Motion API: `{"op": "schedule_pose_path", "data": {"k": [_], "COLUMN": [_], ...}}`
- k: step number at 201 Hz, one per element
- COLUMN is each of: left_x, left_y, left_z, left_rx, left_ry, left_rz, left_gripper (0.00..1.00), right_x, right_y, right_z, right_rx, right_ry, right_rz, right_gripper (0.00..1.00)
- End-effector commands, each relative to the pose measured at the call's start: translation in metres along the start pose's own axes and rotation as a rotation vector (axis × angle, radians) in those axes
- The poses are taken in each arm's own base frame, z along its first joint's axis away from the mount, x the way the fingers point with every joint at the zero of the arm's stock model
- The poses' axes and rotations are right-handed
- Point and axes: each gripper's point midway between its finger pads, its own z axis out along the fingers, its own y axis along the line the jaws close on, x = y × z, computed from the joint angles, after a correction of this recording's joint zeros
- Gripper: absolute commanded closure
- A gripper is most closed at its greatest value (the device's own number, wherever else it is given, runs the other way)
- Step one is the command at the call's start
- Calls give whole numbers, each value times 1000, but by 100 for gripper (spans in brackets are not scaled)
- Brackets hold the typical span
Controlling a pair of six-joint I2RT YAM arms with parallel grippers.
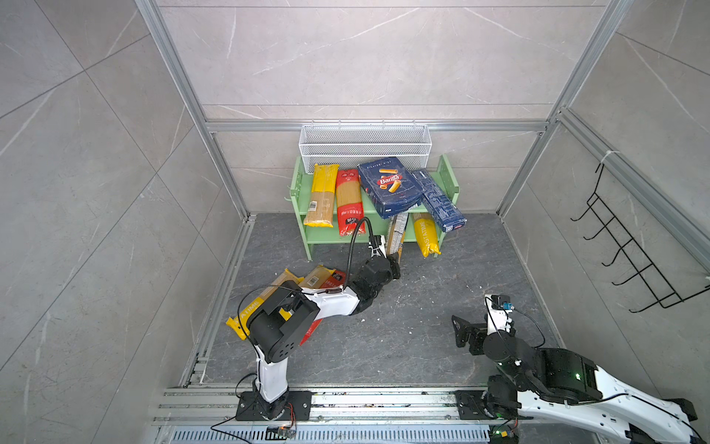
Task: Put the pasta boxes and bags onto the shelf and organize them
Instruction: 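Push the clear bag onto the lower shelf beside the PASTATIME bag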
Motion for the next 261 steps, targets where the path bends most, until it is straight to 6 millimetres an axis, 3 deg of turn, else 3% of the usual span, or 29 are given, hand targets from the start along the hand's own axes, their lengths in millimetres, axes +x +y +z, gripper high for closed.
{"op": "schedule_pose_path", "data": {"k": [1,53,152,184,246,261], "left_x": [-92,-97,-108,-112,-105,-107], "left_y": [-45,-42,-59,-60,-71,-74], "left_z": [-8,8,31,33,53,53], "left_rx": [147,148,178,177,203,212], "left_ry": [-265,-258,-270,-290,-261,-262], "left_rz": [-111,-133,-171,-178,-205,-205], "left_gripper": [100,100,100,76,76,68], "right_x": [-12,-22,-31,-31,-30,-30], "right_y": [-6,-9,-16,-20,-28,-28], "right_z": [-7,-11,-19,-22,-26,-26], "right_rx": [20,44,55,52,37,37], "right_ry": [-30,-50,-69,-74,-85,-84], "right_rz": [3,-9,-4,1,37,37], "right_gripper": [1,0,0,0,0,0]}}
